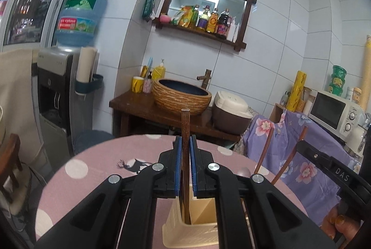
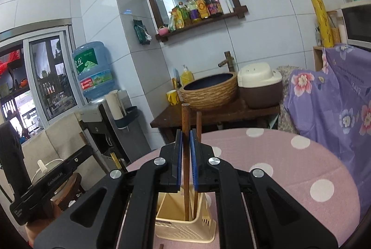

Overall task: Organize utensils
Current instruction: 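Open both grippers to drop the brown chopsticks into the holder, then grasp the wooden-handled spoon with the left gripper while the right grasps a brown chopstick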

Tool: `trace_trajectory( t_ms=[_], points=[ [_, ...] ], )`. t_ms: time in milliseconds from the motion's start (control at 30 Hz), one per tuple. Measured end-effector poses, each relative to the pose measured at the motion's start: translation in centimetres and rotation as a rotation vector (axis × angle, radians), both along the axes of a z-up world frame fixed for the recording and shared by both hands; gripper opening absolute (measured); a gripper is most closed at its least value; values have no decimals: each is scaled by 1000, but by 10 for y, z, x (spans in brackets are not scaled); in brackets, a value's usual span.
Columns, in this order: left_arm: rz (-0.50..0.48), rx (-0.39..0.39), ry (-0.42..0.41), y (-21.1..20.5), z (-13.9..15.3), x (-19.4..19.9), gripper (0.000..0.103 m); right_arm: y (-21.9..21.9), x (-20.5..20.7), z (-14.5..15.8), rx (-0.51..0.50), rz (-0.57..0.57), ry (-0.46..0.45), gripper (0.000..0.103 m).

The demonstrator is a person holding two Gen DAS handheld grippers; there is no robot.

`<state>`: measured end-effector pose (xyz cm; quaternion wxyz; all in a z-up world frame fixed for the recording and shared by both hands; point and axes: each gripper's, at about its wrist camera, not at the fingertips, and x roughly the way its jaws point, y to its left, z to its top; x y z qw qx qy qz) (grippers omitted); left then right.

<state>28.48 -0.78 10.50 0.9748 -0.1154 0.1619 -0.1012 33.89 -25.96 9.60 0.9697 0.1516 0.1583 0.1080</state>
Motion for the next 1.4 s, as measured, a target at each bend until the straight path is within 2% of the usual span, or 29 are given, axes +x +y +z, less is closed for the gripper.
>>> trace_trajectory(
  t_ms=[300, 500, 567, 600, 633, 667, 700, 733, 767, 800, 867, 900, 933, 1033, 1200, 1300, 1400],
  points=[
    [-23, 24, 44, -6, -22, 1, 8, 0, 2, -21, 0, -2, 38, 6],
    [-44, 29, 34, -6, -23, -9, 11, 3, -13, -22, -50, -12, 1, 6],
    [-47, 27, 34, -5, -25, -15, 29, 3, -21, -22, -65, -11, -10, 7],
    [-46, 22, 32, -4, -26, -18, 48, 3, -26, -24, -72, -6, -10, 8],
    [-47, 14, 26, -2, -26, -25, 61, 3, -29, -25, -76, -2, -9, 9],
    [-50, 10, 18, 0, -27, -30, 64, 2, -34, -26, -80, 0, -7, 17],
    [-52, 11, 13, 2, -28, -37, 69, 1, -41, -29, -83, -3, -3, 34],
    [-50, 17, 14, 3, -29, -42, 79, 0, -46, -32, -81, -8, -1, 45],
    [-46, 22, 18, 4, -31, -46, 84, -2, -53, -35, -79, -15, 1, 61],
    [-46, 25, 23, 6, -34, -51, 90, -3, -58, -38, -80, -20, 7, 64],
    [-50, 39, 48, 9, -42, -58, 92, -4, -67, -46, -89, -21, 45, 67],
    [-48, 60, 75, 9, -48, -60, 95, -5, -70, -52, -87, -12, 68, 74],
    [-47, 80, 99, 9, -53, -61, 97, -5, -73, -57, -87, -6, 91, 77],
    [-60, 133, 180, 8, -71, -65, 98, -4, -79, -75, -95, 5, 161, 78],
    [-102, 172, 288, 7, -101, -79, 96, -6, -86, -108, -75, 8, 281, 78],
    [-128, 182, 354, 4, -118, -87, 79, -4, -93, -126, -89, 0, 324, 78],
    [-164, 156, 424, 3, -134, -95, 64, -4, -99, -141, -90, 1, 364, 78]
  ],
)
